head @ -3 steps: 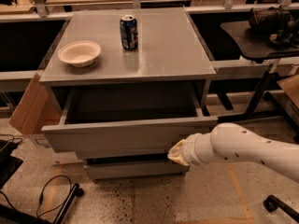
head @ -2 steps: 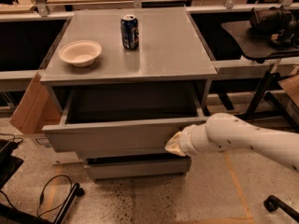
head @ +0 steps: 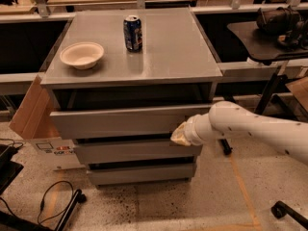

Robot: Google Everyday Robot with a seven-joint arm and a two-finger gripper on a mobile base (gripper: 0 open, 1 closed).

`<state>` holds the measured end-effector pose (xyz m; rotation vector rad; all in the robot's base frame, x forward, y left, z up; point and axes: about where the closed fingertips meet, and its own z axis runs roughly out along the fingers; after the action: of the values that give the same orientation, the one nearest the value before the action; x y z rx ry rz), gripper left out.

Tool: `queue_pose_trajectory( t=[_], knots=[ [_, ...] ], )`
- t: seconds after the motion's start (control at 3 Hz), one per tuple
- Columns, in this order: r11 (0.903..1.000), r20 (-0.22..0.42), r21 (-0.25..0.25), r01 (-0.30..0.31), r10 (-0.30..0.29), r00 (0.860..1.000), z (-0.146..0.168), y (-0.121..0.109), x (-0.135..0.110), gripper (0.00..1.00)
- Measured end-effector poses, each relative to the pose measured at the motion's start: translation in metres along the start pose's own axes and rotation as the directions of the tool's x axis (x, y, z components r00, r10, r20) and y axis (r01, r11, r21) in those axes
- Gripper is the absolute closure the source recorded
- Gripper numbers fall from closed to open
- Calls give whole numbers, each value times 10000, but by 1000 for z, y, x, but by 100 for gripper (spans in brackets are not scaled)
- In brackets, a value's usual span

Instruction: Close top drawer

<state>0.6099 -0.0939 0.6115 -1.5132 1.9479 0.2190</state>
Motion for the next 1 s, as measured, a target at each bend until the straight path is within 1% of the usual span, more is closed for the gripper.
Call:
queue_pose_trajectory(
  t=[0.33,0.67,1.0],
  knots=[
    [9995,5,311,51,-51,10000,9,-46,-1,100],
    [9986,24,527,-12,10,10000,14,-70,0,100],
    [9986,24,527,-12,10,10000,14,-70,0,100]
  ],
)
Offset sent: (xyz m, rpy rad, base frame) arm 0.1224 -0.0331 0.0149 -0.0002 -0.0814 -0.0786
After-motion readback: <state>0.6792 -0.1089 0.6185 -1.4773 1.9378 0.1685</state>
